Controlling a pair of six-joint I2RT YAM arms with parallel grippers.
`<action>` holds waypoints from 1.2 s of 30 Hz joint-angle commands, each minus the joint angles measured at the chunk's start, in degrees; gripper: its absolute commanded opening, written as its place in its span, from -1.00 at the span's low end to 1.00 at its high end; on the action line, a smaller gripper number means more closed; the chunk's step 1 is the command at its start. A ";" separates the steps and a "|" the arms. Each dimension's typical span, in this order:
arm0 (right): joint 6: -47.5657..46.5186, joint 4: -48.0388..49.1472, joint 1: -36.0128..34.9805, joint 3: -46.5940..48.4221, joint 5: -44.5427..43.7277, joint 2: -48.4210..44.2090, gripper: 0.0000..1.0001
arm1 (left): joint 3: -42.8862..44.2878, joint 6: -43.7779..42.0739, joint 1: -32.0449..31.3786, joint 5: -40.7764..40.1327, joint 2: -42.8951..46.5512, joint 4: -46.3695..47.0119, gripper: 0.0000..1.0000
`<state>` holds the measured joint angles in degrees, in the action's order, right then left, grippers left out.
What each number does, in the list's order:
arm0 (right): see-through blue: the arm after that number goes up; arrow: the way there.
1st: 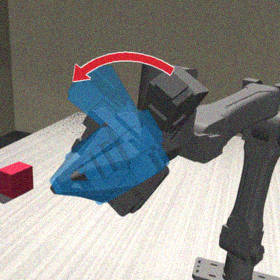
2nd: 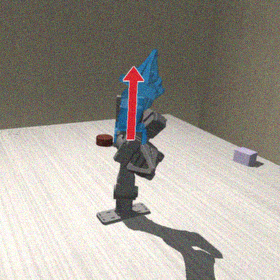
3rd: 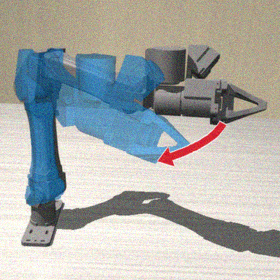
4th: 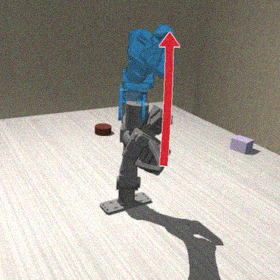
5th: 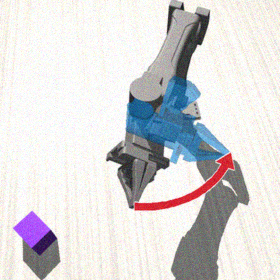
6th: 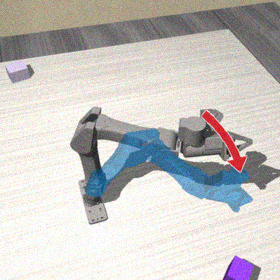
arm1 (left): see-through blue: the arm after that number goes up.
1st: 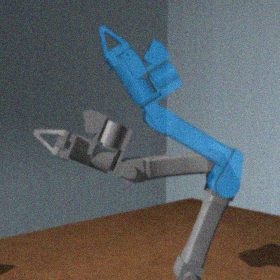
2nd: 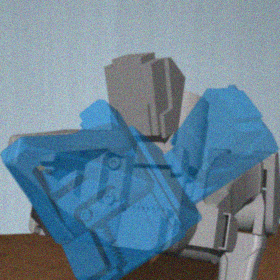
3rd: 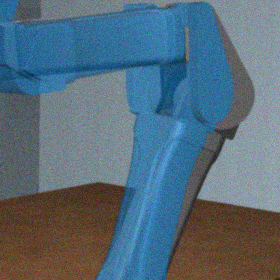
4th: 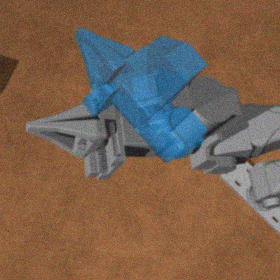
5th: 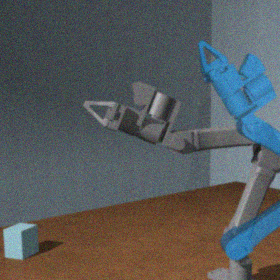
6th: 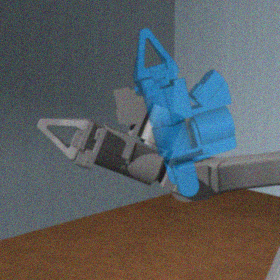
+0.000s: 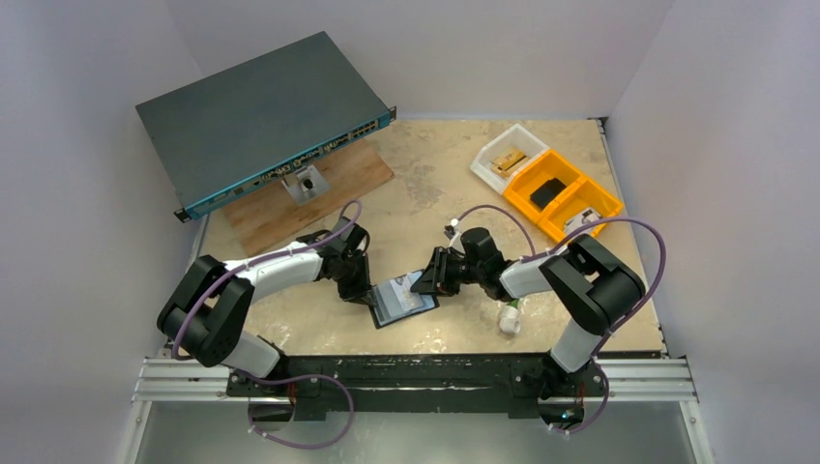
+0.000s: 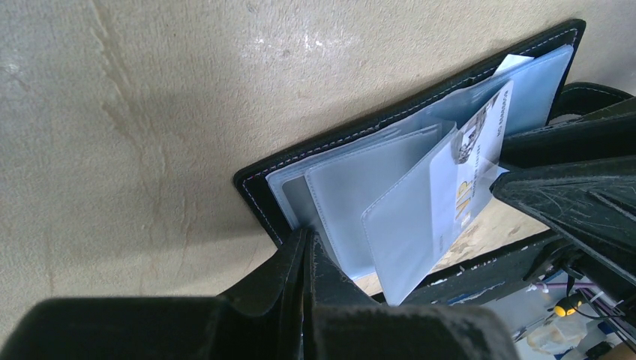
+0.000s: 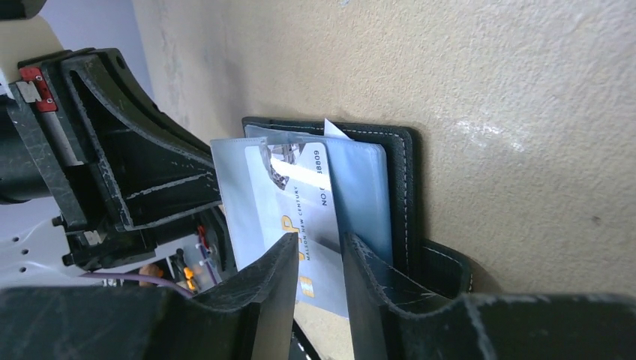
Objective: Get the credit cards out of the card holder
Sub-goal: Remove the credit card from the card holder.
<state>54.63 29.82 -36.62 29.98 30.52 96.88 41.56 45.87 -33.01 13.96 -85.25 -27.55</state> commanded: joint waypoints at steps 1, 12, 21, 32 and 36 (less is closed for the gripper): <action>-1.08 0.30 0.01 0.11 1.32 1.90 -0.39 | -1.75 -2.09 0.27 -6.74 -1.99 -3.91 -1.00; -2.33 -2.82 -0.02 0.77 -0.45 2.21 -0.40 | 0.65 -3.28 0.20 -6.05 6.19 -7.40 -0.95; -2.53 -3.21 0.02 1.08 -0.55 3.05 -0.42 | 5.36 -5.06 -0.89 -2.09 12.40 -8.06 -0.80; -3.07 -3.88 0.02 1.14 -0.57 2.87 -0.41 | 6.18 -3.39 -3.20 1.83 0.26 2.23 -0.94; -3.46 -4.01 -0.03 1.26 0.17 3.18 -0.33 | 5.73 -2.88 -3.28 1.01 -3.36 3.17 -1.00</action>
<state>54.04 30.22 -36.58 30.94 32.67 98.30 47.37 42.44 -36.07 14.37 -86.24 -28.21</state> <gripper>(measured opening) 0.313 0.011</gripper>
